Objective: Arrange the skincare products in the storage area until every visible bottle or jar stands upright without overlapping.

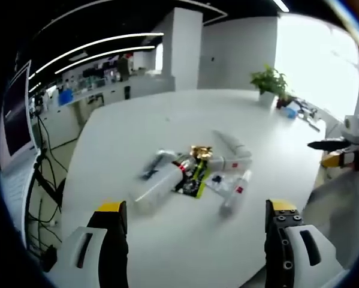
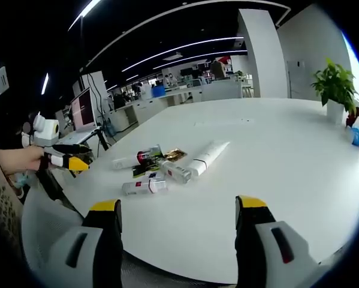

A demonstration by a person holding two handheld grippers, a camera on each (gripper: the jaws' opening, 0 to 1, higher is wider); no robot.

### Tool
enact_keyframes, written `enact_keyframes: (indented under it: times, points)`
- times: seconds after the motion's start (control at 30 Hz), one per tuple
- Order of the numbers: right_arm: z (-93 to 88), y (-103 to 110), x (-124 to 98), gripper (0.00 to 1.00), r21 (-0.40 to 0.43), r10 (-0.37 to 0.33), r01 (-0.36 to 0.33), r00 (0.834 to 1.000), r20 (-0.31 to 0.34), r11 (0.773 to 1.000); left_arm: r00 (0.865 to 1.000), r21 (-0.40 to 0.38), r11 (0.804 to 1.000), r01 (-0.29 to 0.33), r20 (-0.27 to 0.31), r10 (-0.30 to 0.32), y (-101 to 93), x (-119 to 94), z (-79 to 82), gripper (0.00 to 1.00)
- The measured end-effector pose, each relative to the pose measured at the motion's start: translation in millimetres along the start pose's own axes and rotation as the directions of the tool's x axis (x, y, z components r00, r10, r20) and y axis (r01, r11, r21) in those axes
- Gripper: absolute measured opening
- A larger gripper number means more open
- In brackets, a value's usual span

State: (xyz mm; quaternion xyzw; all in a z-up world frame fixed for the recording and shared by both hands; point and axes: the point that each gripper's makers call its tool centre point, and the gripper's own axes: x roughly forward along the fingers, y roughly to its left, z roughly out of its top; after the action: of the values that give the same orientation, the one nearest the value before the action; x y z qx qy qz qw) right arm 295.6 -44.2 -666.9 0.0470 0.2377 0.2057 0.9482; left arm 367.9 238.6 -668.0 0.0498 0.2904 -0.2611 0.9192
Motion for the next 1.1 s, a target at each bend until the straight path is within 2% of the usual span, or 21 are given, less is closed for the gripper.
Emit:
enact_keyframes:
  times: [0.33,0.47,0.7,0.87,1.1]
  points:
    - [0.5,-2.6,-0.2,0.77,0.013,-0.009,0.009,1.0,0.003,1.0,0.997,0.106,0.993,0.048,-0.066,-0.041,13.5,26.6,12.7,0.9]
    - [0.6,-4.0,-0.2,0.77,0.019,-0.014,0.014,1.0,0.004,1.0,0.994,0.124,0.99,0.064,-0.093,-0.053,16.6,35.7,12.9,0.89]
    - [-0.1,-3.6,0.4,0.77,0.026,-0.008,0.008,1.0,0.0,1.0,0.988,0.17,0.982,0.086,-0.144,-0.061,27.8,53.2,11.4,0.83]
    - [-0.4,-3.8,0.6,0.77,0.033,-0.009,0.009,1.0,0.0,0.999,0.977,0.204,0.971,0.12,-0.196,-0.08,35.0,68.1,8.0,0.8]
    - [-0.6,-6.1,0.5,0.77,0.043,-0.018,0.018,1.0,-0.001,0.999,0.954,0.254,0.948,0.189,-0.276,-0.116,35.8,85.6,1.2,0.77]
